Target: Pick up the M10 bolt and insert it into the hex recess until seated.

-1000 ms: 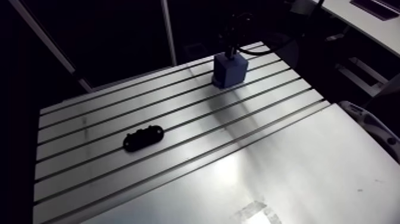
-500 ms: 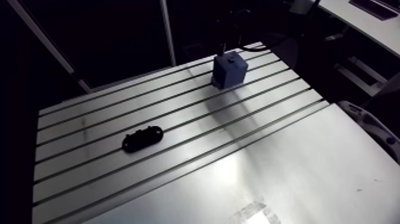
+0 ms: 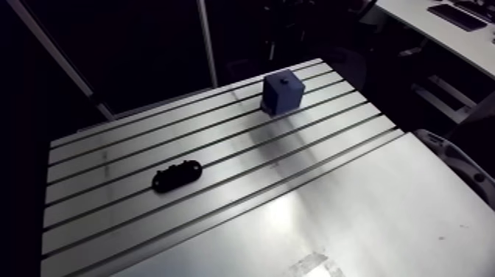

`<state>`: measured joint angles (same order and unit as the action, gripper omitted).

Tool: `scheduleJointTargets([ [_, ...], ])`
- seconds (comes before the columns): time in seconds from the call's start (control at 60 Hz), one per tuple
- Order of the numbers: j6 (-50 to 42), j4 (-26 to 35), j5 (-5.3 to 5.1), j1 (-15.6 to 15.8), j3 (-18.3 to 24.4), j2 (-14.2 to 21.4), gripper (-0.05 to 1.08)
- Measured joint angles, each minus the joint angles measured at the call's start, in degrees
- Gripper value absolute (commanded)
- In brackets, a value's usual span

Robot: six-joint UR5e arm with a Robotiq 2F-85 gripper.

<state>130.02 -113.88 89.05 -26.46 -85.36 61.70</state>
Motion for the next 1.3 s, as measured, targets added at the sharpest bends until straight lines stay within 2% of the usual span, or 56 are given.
scheduleJointTargets([
  [0.117, -4.9, 4.7, 1.27, 0.1, 2.1, 0.1, 0.09],
  [0.133, -5.6, 5.5, 1.49, 0.1, 2.4, 0.1, 0.14],
  [0.15, -6.5, 6.3, 1.77, 0.1, 2.7, 0.1, 0.14],
  [0.167, -7.1, 6.9, 1.95, 0.1, 2.9, 0.1, 0.22],
  [0.183, -7.7, 7.5, 2.14, 0.2, 3.2, 0.1, 0.22],
  [0.2, -8.2, 8.0, 2.31, 0.2, 3.4, 0.2, 0.32],
  [0.217, -8.8, 8.5, 2.47, 0.2, 3.5, 0.2, 0.32],
  [0.25, -9.7, 9.4, 2.75, 0.3, 3.9, 0.2, 0.52],
  [0.267, -10.1, 9.7, 2.85, 0.3, 4.0, 0.2, 0.52],
  [0.283, -10.5, 10.0, 2.94, 0.3, 4.1, 0.2, 0.61],
  [0.3, -10.9, 10.3, 3.03, 0.4, 4.2, 0.2, 0.61],
  [0.317, -11.3, 10.5, 3.10, 0.4, 4.3, 0.2, 0.71],
  [0.333, -11.7, 10.7, 3.18, 0.4, 4.4, 0.1, 0.71],
  [0.35, -12.1, 10.8, 3.23, 0.4, 4.4, 0.1, 0.81],
  [0.367, -12.5, 10.9, 3.29, 0.5, 4.5, 0.1, 0.81],
  [0.383, -12.9, 11.0, 3.35, 0.5, 4.6, 0.1, 0.90],
  [0.4, -13.2, 11.0, 3.40, 0.5, 4.6, 0.1, 0.90],
  [0.417, -13.5, 11.1, 3.44, 0.5, 4.7, 0.1, 0.96],
  [0.45, -14.2, 11.0, 3.52, 0.5, 4.7, 0.0, 1.00],
  [0.567, -15.8, 10.3, 3.65, 0.6, 4.7, -0.1, 1.05],
  [0.817, -15.4, 8.1, 3.55, 0.6, 3.8, -0.2, 1.06],
  [1.3, -13.7, 7.7, 3.36, 0.7, 3.2, -1.3, 1.06],
])
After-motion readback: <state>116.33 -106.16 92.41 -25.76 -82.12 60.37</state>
